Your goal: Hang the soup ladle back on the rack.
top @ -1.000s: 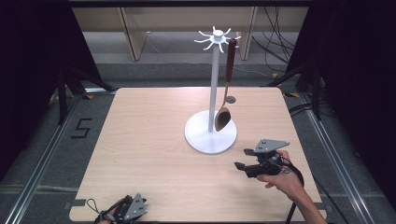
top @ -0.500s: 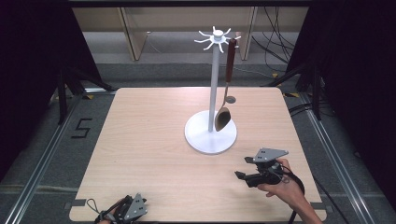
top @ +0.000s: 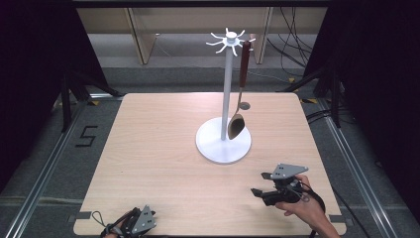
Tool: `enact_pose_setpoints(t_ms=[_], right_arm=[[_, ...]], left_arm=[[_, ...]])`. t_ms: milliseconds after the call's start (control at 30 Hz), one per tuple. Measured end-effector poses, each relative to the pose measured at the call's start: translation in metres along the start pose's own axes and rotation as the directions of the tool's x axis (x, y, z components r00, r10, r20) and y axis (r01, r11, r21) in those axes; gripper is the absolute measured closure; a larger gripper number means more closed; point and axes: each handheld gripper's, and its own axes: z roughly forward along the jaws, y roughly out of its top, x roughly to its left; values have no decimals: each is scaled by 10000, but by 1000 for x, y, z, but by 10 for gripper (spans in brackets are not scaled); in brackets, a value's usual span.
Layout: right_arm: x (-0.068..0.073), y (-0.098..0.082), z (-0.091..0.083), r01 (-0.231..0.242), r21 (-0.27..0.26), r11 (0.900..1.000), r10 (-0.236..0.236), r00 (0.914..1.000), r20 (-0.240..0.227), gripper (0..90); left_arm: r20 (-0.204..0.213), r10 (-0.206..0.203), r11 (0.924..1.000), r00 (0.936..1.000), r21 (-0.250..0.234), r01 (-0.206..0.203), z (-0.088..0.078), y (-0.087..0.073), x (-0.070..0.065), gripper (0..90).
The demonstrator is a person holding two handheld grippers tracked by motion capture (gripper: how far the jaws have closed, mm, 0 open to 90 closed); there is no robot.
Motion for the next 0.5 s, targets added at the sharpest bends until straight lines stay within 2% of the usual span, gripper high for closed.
enact_pose_setpoints(t_ms=[33,67,100,233,333,367,400,467,500], right_arm=[[0,-1,-1,9,90,10000,-8,10000,-51,308],[3,-2,-2,-280,126,9995,281,9995,-114,308],[2,-3,-2,-35,-9,10000,35,10000,-7,308],[4,-6,-3,-56,61,10000,58,9998,-191,307],[6,-9,-4,-142,101,9998,143,9999,-44,306],[5,-11,-5,-26,120,9999,27,10000,-33,306],[8,-12,-5,-300,156,9994,300,9995,-2,306],[7,-14,-5,-37,152,9999,37,10000,33,305],[8,-15,-5,-117,154,9998,117,9999,-20,305]], left_arm=[[-5,4,10000,10000,-1,-4,0,0,0,163],[0,3,10000,10000,-2,-3,0,0,0,163],[4,4,10000,10000,-2,-4,0,0,0,163],[-4,-1,10000,10000,-6,1,0,0,0,162],[-16,-19,10000,10000,-9,19,0,0,0,162],[-36,0,10000,10000,-8,0,0,0,0,163],[-36,1,10000,10000,-7,-1,0,0,0,163],[-12,3,10000,10000,-1,-3,0,0,0,162],[-42,-6,10000,10000,-9,6,0,0,0,163]])
